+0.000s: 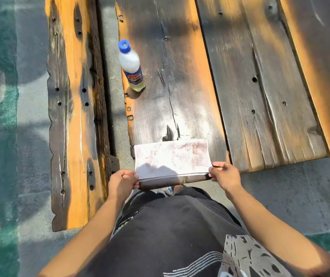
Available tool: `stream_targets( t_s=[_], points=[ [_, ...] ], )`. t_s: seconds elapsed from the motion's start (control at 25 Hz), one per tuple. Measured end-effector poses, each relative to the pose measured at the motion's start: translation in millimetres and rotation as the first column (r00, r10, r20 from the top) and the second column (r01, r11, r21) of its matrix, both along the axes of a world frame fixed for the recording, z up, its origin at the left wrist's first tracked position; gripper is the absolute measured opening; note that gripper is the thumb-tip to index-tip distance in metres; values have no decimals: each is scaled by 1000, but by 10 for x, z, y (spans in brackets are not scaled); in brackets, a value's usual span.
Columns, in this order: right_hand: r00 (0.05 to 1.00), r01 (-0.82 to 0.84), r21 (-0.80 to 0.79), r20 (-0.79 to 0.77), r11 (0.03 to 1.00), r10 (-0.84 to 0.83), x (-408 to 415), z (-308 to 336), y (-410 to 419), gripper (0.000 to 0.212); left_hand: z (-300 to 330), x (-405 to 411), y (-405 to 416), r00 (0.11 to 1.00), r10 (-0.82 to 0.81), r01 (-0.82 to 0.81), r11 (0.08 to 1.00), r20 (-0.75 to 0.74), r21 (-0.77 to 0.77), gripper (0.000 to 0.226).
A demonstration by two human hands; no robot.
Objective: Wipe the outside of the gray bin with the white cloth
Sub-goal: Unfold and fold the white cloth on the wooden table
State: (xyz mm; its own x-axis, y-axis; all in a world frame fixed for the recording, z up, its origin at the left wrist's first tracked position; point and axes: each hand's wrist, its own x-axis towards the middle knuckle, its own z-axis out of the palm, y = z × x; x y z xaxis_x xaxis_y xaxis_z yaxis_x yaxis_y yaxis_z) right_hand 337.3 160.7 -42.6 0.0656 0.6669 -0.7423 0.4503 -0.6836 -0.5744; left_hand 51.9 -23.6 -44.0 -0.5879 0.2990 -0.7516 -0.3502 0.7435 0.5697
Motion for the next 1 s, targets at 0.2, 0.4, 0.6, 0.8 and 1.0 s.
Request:
stream_targets(
  t_s=[0.2, 0.4, 0.6, 0.8, 1.0],
  points=[
    [994, -40, -29, 97, 999, 42, 17, -120, -28, 19, -147, -31, 8, 999, -14, 16, 998, 28, -58, 14],
    [975, -89, -39, 201, 995, 95, -12, -192, -41, 17, -240, -47, 17, 995, -91, 85, 987, -35, -135, 11],
    [936, -196, -30, 291, 980, 196, -22, -255, -8, 10, -299, -38, -2, 983, -172, 155, 968, -68, -197, 12],
    [880, -285, -36, 387, 958, 276, -65, -236, 37, 10, -347, -52, 10, 966, -240, 214, 950, -94, -229, 15],
    [864, -314, -65, 394, 947, 313, -60, -250, 83, 11, -324, -85, 2, 950, -301, 274, 929, -79, -249, 13]
  ],
)
